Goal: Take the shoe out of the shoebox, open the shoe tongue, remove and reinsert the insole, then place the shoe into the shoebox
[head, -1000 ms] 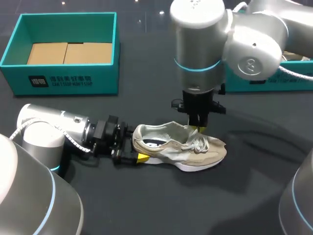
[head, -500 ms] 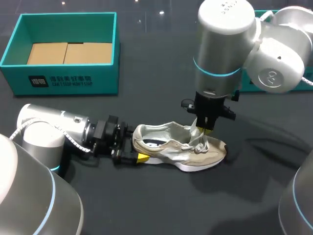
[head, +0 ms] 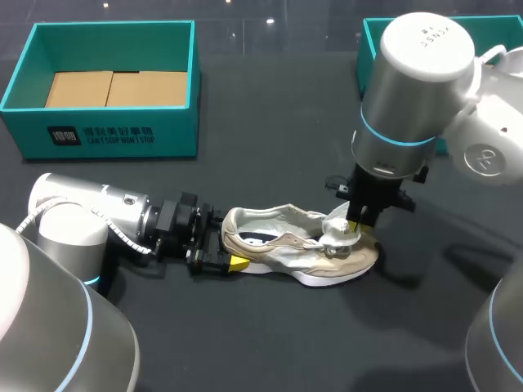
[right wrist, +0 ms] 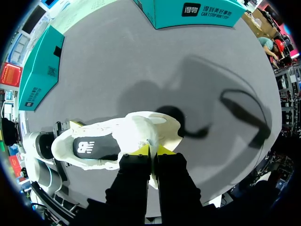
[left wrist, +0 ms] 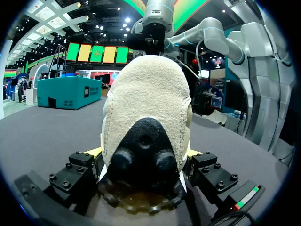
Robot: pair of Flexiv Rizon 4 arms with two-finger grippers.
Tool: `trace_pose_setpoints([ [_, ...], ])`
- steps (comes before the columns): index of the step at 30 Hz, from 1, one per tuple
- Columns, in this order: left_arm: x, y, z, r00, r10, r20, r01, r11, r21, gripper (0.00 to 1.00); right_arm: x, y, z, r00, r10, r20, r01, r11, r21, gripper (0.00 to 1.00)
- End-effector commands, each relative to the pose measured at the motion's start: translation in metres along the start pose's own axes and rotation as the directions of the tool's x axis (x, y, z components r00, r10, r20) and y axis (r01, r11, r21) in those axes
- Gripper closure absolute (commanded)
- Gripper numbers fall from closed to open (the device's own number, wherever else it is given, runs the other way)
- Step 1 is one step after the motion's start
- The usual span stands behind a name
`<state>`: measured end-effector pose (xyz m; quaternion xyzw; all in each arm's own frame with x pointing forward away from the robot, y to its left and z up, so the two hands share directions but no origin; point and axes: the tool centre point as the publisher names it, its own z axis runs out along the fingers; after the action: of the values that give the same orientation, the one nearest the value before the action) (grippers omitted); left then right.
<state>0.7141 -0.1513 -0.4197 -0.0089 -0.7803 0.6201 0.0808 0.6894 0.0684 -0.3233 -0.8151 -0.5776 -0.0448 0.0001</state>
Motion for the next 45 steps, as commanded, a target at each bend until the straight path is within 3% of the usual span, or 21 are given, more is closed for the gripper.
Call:
trace_pose_setpoints([
  [1, -0.002, 0.002, -0.001, 1.0, 0.0, 0.0, 0.0, 1.0, -0.001, 1.0, -0.009, 0.0, 0.009, 0.997, 0.003, -0.081, -0.003, 1.0, -0.004, 1.0],
  [8, -0.002, 0.002, -0.001, 1.0, 0.0, 0.0, 0.0, 1.0, -0.001, 1.0, -0.016, 0.003, 0.025, 0.997, 0.004, -0.081, -0.003, 1.0, 0.013, 1.0],
  [17, -0.002, 0.002, -0.001, 1.0, 0.0, 0.0, 0.0, 1.0, -0.001, 1.0, -0.023, 0.003, 0.025, 0.998, 0.033, -0.048, -0.032, 0.999, 0.018, 0.63],
  [29, -0.002, 0.002, -0.001, 1.0, 0.0, 0.0, 0.0, 1.0, -0.001, 1.0, -0.033, 0.002, -0.024, 0.995, 0.053, 0.08, -0.046, 0.995, -0.087, 0.53],
  [35, -0.002, 0.002, -0.001, 1.0, 0.0, 0.0, 0.0, 1.0, -0.001, 1.0, -0.021, 0.002, -0.058, 0.99, 0.006, 0.138, 0.016, 0.988, -0.154, 0.53],
  [45, -0.002, 0.002, -0.001, 1.0, 0.0, 0.0, 0.0, 1.0, -0.001, 1.0, -0.001, 0.003, -0.095, 0.973, -0.099, 0.208, 0.143, 0.968, -0.205, 0.53],
])
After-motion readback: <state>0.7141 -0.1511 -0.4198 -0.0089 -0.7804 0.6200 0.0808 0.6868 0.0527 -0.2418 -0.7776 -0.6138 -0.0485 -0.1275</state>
